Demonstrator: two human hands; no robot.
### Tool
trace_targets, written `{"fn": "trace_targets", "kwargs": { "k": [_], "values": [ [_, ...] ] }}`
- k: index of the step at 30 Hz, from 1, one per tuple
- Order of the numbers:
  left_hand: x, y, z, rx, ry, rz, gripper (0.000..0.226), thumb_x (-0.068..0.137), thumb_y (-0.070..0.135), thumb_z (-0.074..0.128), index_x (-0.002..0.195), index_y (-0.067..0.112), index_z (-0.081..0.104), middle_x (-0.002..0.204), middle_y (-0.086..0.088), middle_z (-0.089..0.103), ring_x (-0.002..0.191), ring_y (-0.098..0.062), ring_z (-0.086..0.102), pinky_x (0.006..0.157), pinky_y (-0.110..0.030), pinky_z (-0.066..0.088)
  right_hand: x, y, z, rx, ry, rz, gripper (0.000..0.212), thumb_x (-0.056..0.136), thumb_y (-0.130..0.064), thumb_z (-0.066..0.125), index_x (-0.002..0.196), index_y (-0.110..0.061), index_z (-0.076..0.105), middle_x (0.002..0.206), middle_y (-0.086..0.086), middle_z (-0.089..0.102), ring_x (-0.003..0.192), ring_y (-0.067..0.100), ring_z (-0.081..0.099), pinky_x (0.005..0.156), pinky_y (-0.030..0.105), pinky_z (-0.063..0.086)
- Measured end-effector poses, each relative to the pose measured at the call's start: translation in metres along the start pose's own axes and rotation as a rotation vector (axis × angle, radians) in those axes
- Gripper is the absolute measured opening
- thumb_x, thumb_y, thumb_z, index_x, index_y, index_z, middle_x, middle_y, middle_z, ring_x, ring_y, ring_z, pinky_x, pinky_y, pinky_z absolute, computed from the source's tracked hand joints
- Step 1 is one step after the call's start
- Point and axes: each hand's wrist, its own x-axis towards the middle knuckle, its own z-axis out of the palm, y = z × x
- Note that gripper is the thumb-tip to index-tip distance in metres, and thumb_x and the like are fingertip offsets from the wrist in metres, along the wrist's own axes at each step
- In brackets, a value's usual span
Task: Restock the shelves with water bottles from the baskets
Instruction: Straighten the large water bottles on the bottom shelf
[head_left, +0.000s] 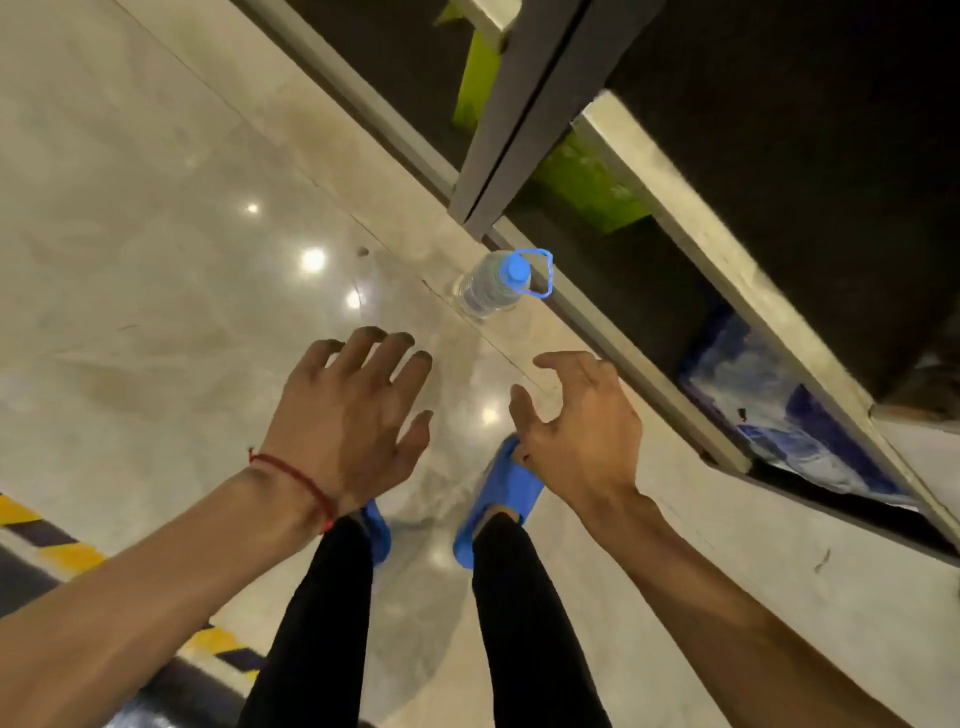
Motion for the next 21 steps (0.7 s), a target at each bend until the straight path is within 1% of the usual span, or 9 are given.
{"fn": "trace_targets", "kwargs": {
  "k": [3,6,9,11,13,14,15,18,21],
  "values": [
    [0.019,-0.008,0.054,-0.013,-0.016,-0.061,0.052,0.088,0.045,0.054,0.124,0.010,0.065,0.129,-0.010,0.064,0.117,-0.036,0.059,0.084,-0.047,0.049,0.036,0.029,0.071,0.136,-0.108,0.143,0.063,0.095,-0.053,0.067,0.149,-0.026,0.049,0.149,-0.011,0.050,0.137,0.012,0.046,0.094,0.029,0.039],
    [0.044,-0.020,0.103,-0.037,-0.026,-0.120,0.054,0.089,0.046,0.051,0.128,0.011,0.064,0.131,-0.010,0.064,0.118,-0.036,0.060,0.084,-0.047,0.050,0.086,0.051,0.129,0.371,-0.095,0.227,0.082,0.091,-0.056,0.073,0.158,-0.026,0.037,0.159,-0.007,0.040,0.144,0.015,0.043,0.109,0.034,0.041],
    [0.070,-0.032,0.150,-0.040,-0.026,-0.131,0.055,0.088,0.046,0.051,0.130,0.012,0.063,0.131,-0.010,0.064,0.116,-0.035,0.061,0.082,-0.046,0.051,0.136,0.065,0.175,0.618,0.009,0.156,0.084,0.083,-0.063,0.076,0.152,-0.029,0.044,0.153,-0.012,0.047,0.138,0.006,0.047,0.115,0.034,0.041],
    [0.086,-0.040,0.180,-0.032,-0.019,-0.117,0.056,0.089,0.047,0.051,0.130,0.012,0.063,0.131,-0.010,0.064,0.115,-0.034,0.061,0.081,-0.045,0.051,0.158,0.070,0.199,0.762,0.058,0.162,0.091,0.074,-0.068,0.078,0.149,-0.028,0.047,0.146,-0.015,0.054,0.132,-0.002,0.050,0.111,0.024,0.041],
    [0.101,-0.049,0.205,-0.022,-0.017,-0.092,0.057,0.089,0.049,0.050,0.130,0.013,0.064,0.131,-0.009,0.065,0.114,-0.034,0.062,0.081,-0.045,0.052,0.170,0.073,0.217,0.855,0.106,0.156,0.090,0.074,-0.065,0.083,0.148,-0.028,0.048,0.138,-0.022,0.059,0.126,-0.008,0.053,0.103,0.012,0.039],
    [0.108,-0.052,0.215,-0.017,-0.014,-0.076,0.057,0.089,0.049,0.050,0.130,0.013,0.064,0.130,-0.010,0.065,0.113,-0.035,0.063,0.081,-0.045,0.053,0.172,0.074,0.224,0.872,0.135,0.145,0.089,0.074,-0.062,0.084,0.148,-0.027,0.048,0.134,-0.025,0.060,0.124,-0.009,0.055,0.102,0.010,0.040],
    [0.114,-0.055,0.226,-0.012,-0.001,-0.060,0.057,0.089,0.049,0.049,0.129,0.013,0.065,0.129,-0.010,0.065,0.111,-0.035,0.063,0.080,-0.045,0.053,0.174,0.075,0.230,0.882,0.163,0.137,0.089,0.074,-0.058,0.083,0.149,-0.025,0.047,0.133,-0.025,0.060,0.124,-0.007,0.056,0.105,0.013,0.041],
    [0.131,-0.062,0.248,-0.026,0.049,-0.023,0.055,0.089,0.048,0.051,0.128,0.012,0.066,0.127,-0.011,0.067,0.107,-0.036,0.065,0.078,-0.044,0.052,0.178,0.082,0.242,0.916,0.225,0.102,0.085,0.079,-0.048,0.083,0.150,-0.018,0.048,0.137,-0.013,0.063,0.130,0.007,0.058,0.117,0.040,0.045],
    [0.149,-0.073,0.263,-0.016,0.056,-0.011,0.058,0.088,0.052,0.049,0.131,0.016,0.065,0.130,-0.007,0.066,0.111,-0.032,0.065,0.083,-0.044,0.054,0.181,0.089,0.250,0.941,0.300,0.045,0.071,0.083,-0.043,0.085,0.143,-0.021,0.053,0.135,-0.011,0.066,0.129,0.013,0.061,0.114,0.047,0.048]
  ]
}}
